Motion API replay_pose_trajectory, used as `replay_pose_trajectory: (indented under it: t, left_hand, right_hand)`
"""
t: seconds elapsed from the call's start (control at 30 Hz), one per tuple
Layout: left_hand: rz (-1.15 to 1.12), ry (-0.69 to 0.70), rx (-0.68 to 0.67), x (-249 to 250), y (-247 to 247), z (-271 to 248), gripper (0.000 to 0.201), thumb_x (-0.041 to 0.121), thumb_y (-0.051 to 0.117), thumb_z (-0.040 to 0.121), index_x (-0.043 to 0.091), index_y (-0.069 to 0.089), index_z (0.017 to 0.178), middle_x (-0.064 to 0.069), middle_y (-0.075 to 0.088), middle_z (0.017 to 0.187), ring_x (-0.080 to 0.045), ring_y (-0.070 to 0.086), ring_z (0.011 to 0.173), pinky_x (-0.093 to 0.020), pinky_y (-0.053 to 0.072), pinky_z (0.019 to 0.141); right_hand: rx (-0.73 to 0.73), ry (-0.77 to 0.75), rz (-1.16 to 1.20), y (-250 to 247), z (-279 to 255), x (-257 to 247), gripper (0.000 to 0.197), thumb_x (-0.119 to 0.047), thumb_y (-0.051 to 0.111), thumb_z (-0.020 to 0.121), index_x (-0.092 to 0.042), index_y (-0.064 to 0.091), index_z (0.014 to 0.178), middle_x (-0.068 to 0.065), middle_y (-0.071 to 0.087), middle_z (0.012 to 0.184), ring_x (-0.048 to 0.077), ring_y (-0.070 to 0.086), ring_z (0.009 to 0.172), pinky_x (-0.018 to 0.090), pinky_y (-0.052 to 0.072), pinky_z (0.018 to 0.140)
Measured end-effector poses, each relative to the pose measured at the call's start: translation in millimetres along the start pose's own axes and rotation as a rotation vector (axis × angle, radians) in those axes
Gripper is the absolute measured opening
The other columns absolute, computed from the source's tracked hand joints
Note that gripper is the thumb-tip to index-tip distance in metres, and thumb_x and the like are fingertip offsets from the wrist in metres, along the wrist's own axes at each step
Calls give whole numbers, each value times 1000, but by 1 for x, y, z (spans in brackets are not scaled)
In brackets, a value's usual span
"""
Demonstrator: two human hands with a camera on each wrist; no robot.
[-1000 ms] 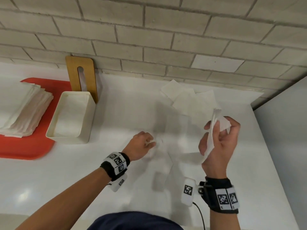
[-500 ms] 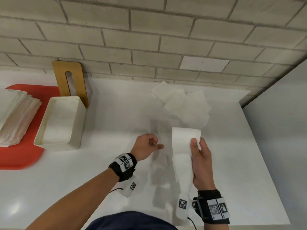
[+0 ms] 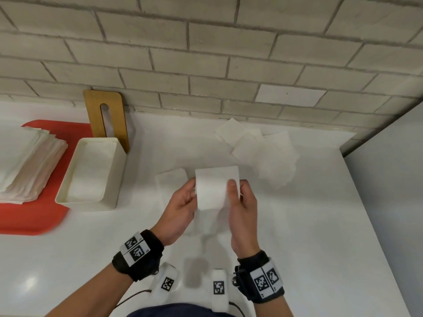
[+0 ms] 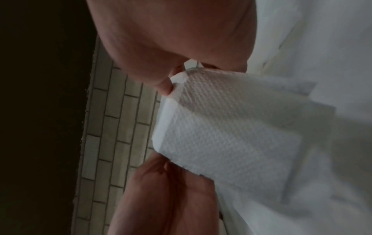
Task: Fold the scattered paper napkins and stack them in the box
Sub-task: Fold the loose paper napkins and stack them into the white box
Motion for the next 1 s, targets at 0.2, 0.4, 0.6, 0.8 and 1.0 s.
replay_pose_trajectory:
  t: [0.2,0.4,0.6,0.8,1.0]
  left_hand:
    - [-108,-62,188,-3,3,-4,37,8,43,113,12,61,145,-14,71,138,-36,67,130,-52,54,109]
    - [-84,-25,302,-4,-7,-9,40,33,42,115,14,62,143,-11,71,138,-33,66,131,-52,50,110]
    - [270,46,547,-15,-70,2,25,26,50,114,9,67,119,-6,79,110,-24,76,101,-38,61,88]
    - [1328,-366,628,-76,-183,21,61,11,74,97,-18,44,141,-42,53,129,-59,52,119,-67,42,104]
    - [1139,-465,608,-61,-184,22,44,25,78,96,-5,58,121,-31,60,122,-51,56,122,-52,49,100]
  right_hand:
    - [41,-30,-41,19,-1,9,26,-44,61,108,-22,66,95,-5,74,91,10,68,83,30,56,75]
    - [118,-47,-103,47,1,15,19,-43,62,107,-27,62,98,-16,72,89,3,68,78,20,53,70]
    - [41,-236,-225,54,7,15,10,-25,62,109,-18,55,108,-11,68,93,4,66,83,11,46,70]
    - [16,-257,-276,30,23,16,7,-31,56,112,-27,50,110,-9,71,91,11,66,78,16,49,66]
    - [-177,-219,-271,29,17,20,8,-27,57,111,-30,50,114,-18,71,106,1,66,90,23,53,85]
Point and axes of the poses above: each hand's wrist, its own z-axis towards the middle knuckle, its own y-axis out of the palm, x = y × z, the point moved 2 cm from there along z, towards the middle knuckle
